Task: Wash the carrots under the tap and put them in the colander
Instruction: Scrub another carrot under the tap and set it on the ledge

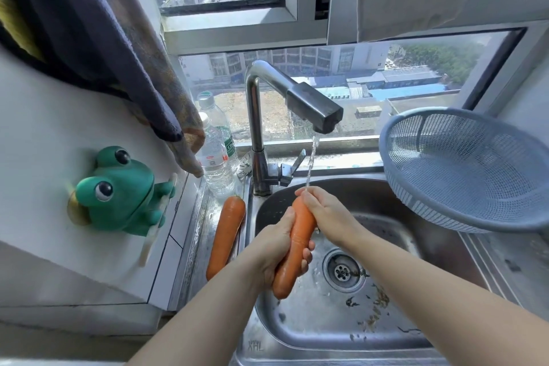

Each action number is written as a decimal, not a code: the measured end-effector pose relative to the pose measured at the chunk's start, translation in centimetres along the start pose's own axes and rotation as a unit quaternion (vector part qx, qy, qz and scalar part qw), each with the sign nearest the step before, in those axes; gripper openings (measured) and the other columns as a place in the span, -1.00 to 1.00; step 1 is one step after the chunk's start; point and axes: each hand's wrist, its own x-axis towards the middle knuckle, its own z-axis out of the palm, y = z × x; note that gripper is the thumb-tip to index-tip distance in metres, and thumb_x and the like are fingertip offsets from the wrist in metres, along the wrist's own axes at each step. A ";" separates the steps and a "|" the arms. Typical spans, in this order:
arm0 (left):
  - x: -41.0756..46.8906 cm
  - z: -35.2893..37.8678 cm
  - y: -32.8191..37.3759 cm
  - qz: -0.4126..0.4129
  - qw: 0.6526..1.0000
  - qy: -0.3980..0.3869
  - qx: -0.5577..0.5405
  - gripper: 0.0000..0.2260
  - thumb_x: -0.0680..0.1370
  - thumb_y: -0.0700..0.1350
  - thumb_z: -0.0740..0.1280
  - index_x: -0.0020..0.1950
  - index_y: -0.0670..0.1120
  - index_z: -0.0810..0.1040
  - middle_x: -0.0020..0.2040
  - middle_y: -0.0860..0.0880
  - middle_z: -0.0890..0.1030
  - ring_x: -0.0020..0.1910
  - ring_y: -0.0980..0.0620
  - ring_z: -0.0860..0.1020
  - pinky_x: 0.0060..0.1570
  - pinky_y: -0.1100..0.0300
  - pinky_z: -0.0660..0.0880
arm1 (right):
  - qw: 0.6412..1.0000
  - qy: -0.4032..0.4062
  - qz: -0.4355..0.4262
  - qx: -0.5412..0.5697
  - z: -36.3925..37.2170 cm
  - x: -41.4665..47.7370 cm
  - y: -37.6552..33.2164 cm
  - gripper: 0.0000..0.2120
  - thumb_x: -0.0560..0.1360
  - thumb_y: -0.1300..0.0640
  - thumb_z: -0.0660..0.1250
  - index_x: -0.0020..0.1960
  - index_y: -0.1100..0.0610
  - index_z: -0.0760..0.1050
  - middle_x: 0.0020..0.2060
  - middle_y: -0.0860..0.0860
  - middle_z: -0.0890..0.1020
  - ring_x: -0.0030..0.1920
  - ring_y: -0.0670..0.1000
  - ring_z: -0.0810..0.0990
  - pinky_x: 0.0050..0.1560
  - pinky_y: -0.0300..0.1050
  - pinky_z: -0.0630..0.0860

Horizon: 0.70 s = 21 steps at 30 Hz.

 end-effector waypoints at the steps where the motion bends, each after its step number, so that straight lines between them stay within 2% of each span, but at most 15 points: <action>1: 0.1 -0.3 0.0 -0.004 1.000 -0.003 -0.010 -0.47 0.62 0.23 0.06 -0.03 -0.23 0.50 -0.38 -0.09 0.50 -0.54 0.08 0.45 -0.58 0.30 0.42 | 0.999 -0.021 0.014 0.025 0.0 0.0 0.1 -0.72 0.66 0.07 0.08 0.31 0.11 0.38 0.00 -0.04 0.51 0.03 -0.02 0.52 0.08 -0.15 0.48; 3: 0.0 -0.8 0.1 -0.014 0.999 -0.012 -0.027 -0.48 0.62 0.23 0.06 0.04 -0.22 0.50 -0.38 -0.09 0.51 -0.54 0.09 0.46 -0.58 0.30 0.42 | 0.991 -0.080 0.045 0.099 -0.2 -0.2 0.4 -0.69 0.65 0.11 0.12 0.38 0.06 0.31 0.14 0.03 0.49 0.12 0.05 0.54 0.15 -0.08 0.53; 5: 0.0 -0.9 0.0 -0.016 0.999 -0.012 -0.028 -0.49 0.62 0.22 0.06 0.09 -0.22 0.49 -0.38 -0.09 0.52 -0.54 0.08 0.46 -0.58 0.29 0.43 | 0.983 -0.106 0.061 0.137 -0.6 -0.2 0.5 -0.68 0.64 0.15 0.15 0.38 0.07 0.31 0.19 0.06 0.47 0.14 0.08 0.55 0.15 -0.07 0.55; 9: 0.2 -0.2 0.0 -0.013 1.000 -0.003 -0.021 -0.47 0.63 0.21 0.05 0.05 -0.26 0.49 -0.40 -0.10 0.51 -0.56 0.07 0.46 -0.58 0.30 0.43 | 0.991 -0.027 0.065 0.117 0.0 0.1 0.6 -0.75 0.65 0.10 0.10 0.25 0.10 0.45 0.07 0.08 0.54 -0.03 -0.01 0.55 -0.03 -0.13 0.57; 11: 0.3 -0.4 0.0 -0.027 0.999 -0.013 -0.029 -0.46 0.63 0.21 0.04 0.06 -0.26 0.48 -0.40 -0.10 0.51 -0.56 0.08 0.46 -0.58 0.30 0.43 | 0.990 -0.025 0.078 0.117 0.1 0.0 1.0 -0.74 0.66 0.07 0.09 0.26 0.08 0.45 0.09 0.10 0.54 0.00 0.02 0.55 0.06 -0.04 0.57; 13: 0.4 -1.0 -0.1 -0.038 0.998 -0.026 -0.044 -0.47 0.63 0.22 0.04 0.08 -0.24 0.48 -0.39 -0.09 0.51 -0.55 0.09 0.46 -0.58 0.30 0.43 | 0.980 -0.075 0.093 0.158 -0.2 -0.2 1.3 -0.71 0.65 0.09 0.12 0.35 0.06 0.38 0.17 0.08 0.51 0.09 0.05 0.55 0.16 -0.01 0.55; 16: 0.3 -1.2 -0.4 -0.034 0.998 -0.042 -0.039 -0.48 0.62 0.22 0.07 0.11 -0.23 0.48 -0.36 -0.09 0.53 -0.53 0.08 0.47 -0.56 0.28 0.45 | 0.969 -0.112 0.102 0.197 -0.7 -0.5 1.5 -0.67 0.62 0.17 0.18 0.37 0.06 0.33 0.18 0.05 0.51 0.11 0.05 0.57 0.16 -0.03 0.55; 19: 0.4 -0.5 -0.9 0.045 0.997 -0.006 0.054 -0.53 0.61 0.20 0.11 0.08 -0.20 0.50 -0.34 -0.09 0.54 -0.48 0.07 0.49 -0.50 0.25 0.46 | 0.983 -0.034 0.085 0.157 -0.2 -0.1 1.7 -0.72 0.59 0.14 0.25 0.29 0.13 0.43 0.10 0.08 0.58 0.06 0.03 0.60 0.09 -0.09 0.57; 21: 0.3 0.2 -1.3 0.111 0.984 0.016 0.136 -0.66 0.63 0.13 0.14 0.04 -0.14 0.47 -0.28 -0.09 0.52 -0.47 0.08 0.48 -0.48 0.27 0.45 | 0.987 0.029 0.089 0.130 0.2 0.3 1.7 -0.75 0.56 0.11 0.31 0.21 0.12 0.48 0.09 0.10 0.60 0.03 0.01 0.59 0.08 -0.09 0.55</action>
